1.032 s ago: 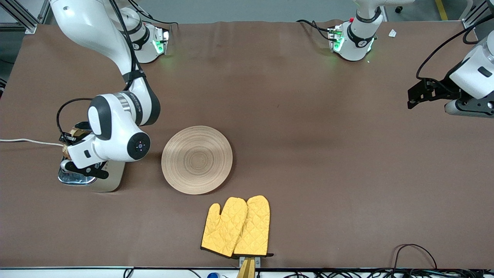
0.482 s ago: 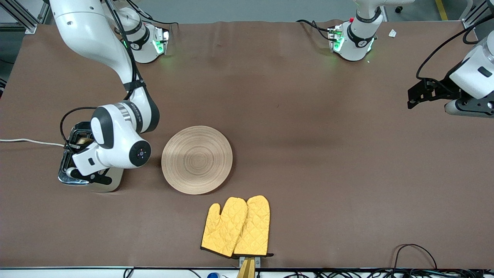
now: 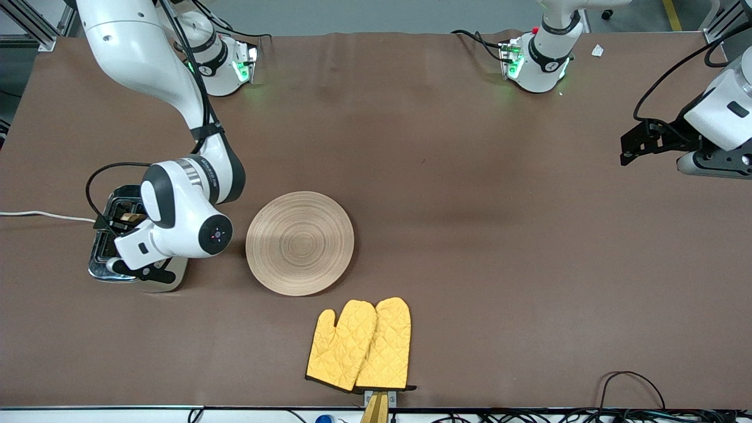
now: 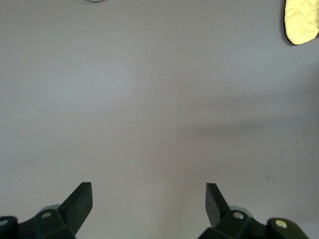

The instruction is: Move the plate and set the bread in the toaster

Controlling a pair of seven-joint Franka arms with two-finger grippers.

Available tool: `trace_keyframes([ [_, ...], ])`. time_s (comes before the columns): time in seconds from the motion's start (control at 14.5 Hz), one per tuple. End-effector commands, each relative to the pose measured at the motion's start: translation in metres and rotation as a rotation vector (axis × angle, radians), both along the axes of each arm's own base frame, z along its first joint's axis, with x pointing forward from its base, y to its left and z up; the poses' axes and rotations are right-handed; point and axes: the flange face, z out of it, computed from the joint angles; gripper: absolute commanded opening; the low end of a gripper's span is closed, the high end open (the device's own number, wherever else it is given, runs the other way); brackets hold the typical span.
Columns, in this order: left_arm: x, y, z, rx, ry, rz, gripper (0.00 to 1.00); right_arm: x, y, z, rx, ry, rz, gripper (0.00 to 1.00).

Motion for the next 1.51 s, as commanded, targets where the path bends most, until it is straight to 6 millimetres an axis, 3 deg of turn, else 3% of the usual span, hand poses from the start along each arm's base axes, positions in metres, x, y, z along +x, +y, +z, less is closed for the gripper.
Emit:
trace_keyframes([
  [0.0,-0.004,0.001,0.003,-0.002,0.005,0.016,1.0,-0.013,0.023,0.056,0.16,-0.029,-0.016,1.0],
  [0.14,-0.004,0.0,0.002,-0.002,0.005,0.039,1.0,-0.023,0.035,0.105,0.338,-0.074,-0.074,1.0],
  [0.55,-0.007,-0.002,-0.001,-0.004,-0.025,0.076,1.0,-0.07,0.027,0.229,0.57,-0.135,-0.134,1.0],
  [0.62,-0.01,-0.002,-0.001,-0.004,-0.028,0.074,1.0,-0.076,0.015,0.247,0.617,-0.129,-0.114,1.0],
  [0.76,-0.009,-0.002,0.0,-0.004,-0.029,0.062,1.0,-0.082,-0.041,0.279,0.783,-0.116,-0.082,1.0],
  [0.83,-0.008,-0.002,0.0,-0.004,-0.029,0.059,1.0,-0.082,-0.07,0.288,0.855,-0.107,-0.044,1.0],
  [0.89,-0.008,-0.001,0.0,-0.004,-0.031,0.06,1.0,-0.082,-0.086,0.291,0.881,-0.087,-0.003,1.0],
  [1.24,-0.006,-0.001,0.003,-0.004,-0.039,0.06,1.0,-0.096,-0.155,0.309,1.006,-0.045,0.108,1.0],
  [1.44,-0.005,0.001,0.003,-0.004,-0.037,0.066,1.0,-0.102,-0.166,0.31,1.014,-0.029,0.092,1.0],
])
